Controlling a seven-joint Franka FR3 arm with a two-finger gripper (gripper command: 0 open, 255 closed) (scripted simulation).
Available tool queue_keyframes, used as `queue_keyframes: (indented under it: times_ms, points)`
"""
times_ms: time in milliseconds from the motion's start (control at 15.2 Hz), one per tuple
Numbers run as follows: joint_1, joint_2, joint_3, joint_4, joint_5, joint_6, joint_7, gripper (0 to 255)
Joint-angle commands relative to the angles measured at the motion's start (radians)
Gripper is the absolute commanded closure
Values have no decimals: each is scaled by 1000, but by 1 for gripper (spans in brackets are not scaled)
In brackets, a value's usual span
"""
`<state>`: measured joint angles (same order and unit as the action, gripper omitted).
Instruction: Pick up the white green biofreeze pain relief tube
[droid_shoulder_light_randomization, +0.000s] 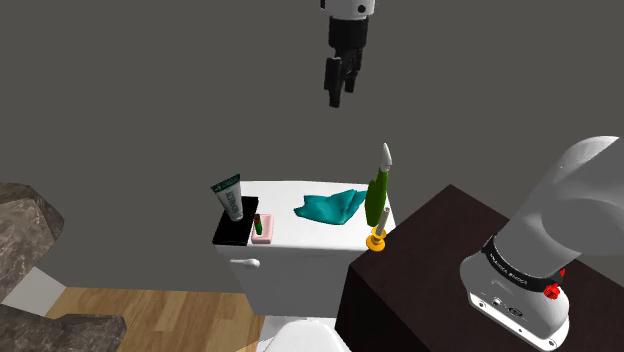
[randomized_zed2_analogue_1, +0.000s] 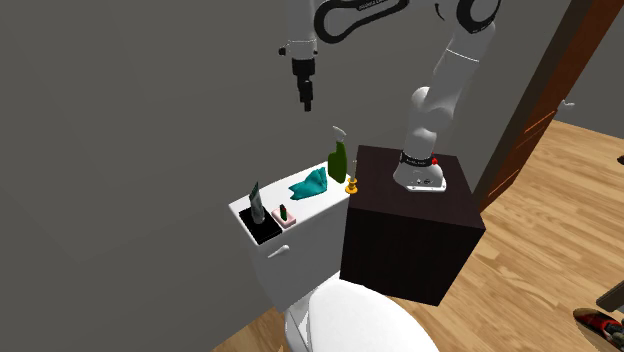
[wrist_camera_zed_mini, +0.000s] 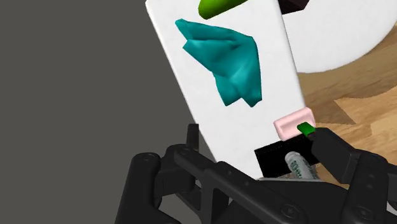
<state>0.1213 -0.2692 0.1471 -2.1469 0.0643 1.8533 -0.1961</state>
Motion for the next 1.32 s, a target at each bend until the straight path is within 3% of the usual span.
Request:
queue_keyframes:
  times_ms: [0,660,1254]
  points:
    - [13,73,12,45,-11,21,-36,0]
    - [95,419,96,297,-101,77,-156,0]
    - [205,715,154,560,-215,66,-251,0]
